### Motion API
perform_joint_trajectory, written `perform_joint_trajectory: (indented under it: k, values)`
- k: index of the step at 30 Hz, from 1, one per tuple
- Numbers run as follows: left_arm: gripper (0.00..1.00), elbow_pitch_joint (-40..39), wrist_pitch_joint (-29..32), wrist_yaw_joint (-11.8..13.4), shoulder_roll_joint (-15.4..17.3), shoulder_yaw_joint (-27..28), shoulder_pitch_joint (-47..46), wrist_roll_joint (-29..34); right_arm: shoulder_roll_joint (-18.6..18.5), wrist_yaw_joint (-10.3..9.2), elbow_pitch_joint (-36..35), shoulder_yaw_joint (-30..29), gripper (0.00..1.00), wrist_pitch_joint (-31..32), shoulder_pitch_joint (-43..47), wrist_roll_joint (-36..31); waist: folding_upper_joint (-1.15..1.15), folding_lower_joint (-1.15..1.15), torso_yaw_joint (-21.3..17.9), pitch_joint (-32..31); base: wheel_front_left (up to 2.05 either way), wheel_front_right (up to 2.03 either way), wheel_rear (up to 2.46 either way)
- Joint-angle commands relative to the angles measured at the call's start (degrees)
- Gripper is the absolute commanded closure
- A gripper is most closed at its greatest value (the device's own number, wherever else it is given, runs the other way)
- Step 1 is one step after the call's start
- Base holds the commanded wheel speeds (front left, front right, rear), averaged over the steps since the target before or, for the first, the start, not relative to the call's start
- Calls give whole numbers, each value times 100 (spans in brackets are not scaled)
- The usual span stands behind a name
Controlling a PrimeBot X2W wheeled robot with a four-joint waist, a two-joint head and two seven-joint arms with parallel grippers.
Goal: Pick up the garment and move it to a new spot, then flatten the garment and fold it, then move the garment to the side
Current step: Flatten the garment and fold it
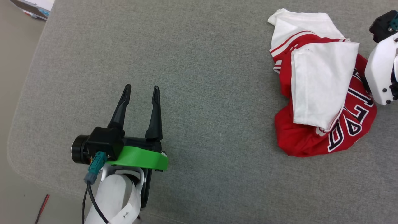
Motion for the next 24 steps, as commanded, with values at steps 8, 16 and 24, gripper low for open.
perform_joint_trajectory:
  k: [8, 16, 24]
  values:
    - [0, 102, -34, 63, -28, 70, -23, -16, 154, -3, 135, 465, 100, -381, 196, 470, 0, -1, -19, -107, 0, 0, 0]
    - [0, 250, -34, 25, -28, 189, 295, 69, -80, -3, -357, 417, 100, -2028, 152, 581, 0, -1, -261, -868, 0, 0, 0]
    - [0, 328, -34, -9, -28, 351, 771, 152, -616, -3, -901, -64, 100, -3150, 1073, 817, 0, -1, -547, -1540, 0, 0, 0]
